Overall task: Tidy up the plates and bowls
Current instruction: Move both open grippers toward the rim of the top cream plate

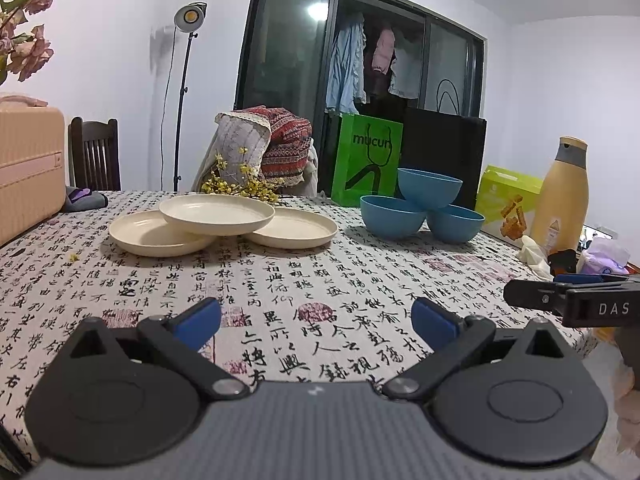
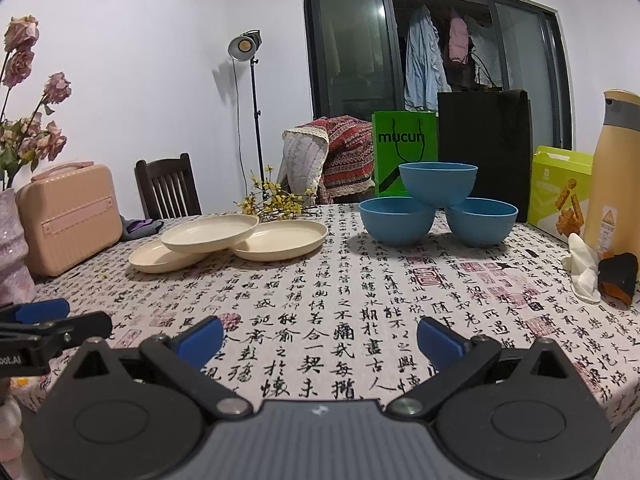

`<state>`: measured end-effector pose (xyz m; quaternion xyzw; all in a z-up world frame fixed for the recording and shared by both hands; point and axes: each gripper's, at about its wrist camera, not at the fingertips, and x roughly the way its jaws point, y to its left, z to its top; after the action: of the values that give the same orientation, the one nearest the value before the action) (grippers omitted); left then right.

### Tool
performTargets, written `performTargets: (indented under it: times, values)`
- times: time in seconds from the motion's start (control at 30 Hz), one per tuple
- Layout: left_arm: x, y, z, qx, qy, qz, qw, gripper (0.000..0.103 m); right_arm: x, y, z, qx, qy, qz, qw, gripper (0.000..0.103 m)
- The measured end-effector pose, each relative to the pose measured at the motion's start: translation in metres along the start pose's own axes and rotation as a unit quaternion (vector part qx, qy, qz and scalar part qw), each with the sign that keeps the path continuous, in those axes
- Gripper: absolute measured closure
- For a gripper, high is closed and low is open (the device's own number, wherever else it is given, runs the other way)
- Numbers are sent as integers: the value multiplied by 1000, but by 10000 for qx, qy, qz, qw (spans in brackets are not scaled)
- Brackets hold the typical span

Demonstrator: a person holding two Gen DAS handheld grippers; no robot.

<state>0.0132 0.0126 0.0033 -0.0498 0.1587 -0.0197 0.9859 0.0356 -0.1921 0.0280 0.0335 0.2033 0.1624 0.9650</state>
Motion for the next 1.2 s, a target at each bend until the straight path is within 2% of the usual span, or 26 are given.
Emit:
performTargets:
  times: [0.4, 0.73, 0.97, 1.2]
  values:
    - [25, 17, 19, -122, -122, 169, 9997, 0, 33, 4, 18, 12, -41, 88, 10000, 0]
    - [43, 32, 34, -424, -155, 306, 9985, 0, 59, 15, 44, 34, -342, 317, 9989, 0]
    - [49, 46, 49, -655, -304, 475, 9963, 0, 76, 25, 69, 35, -496, 663, 9966, 0]
    - [51, 60, 66, -803, -474, 707, 9931, 0, 87, 32, 92, 108, -677, 767, 9947, 0]
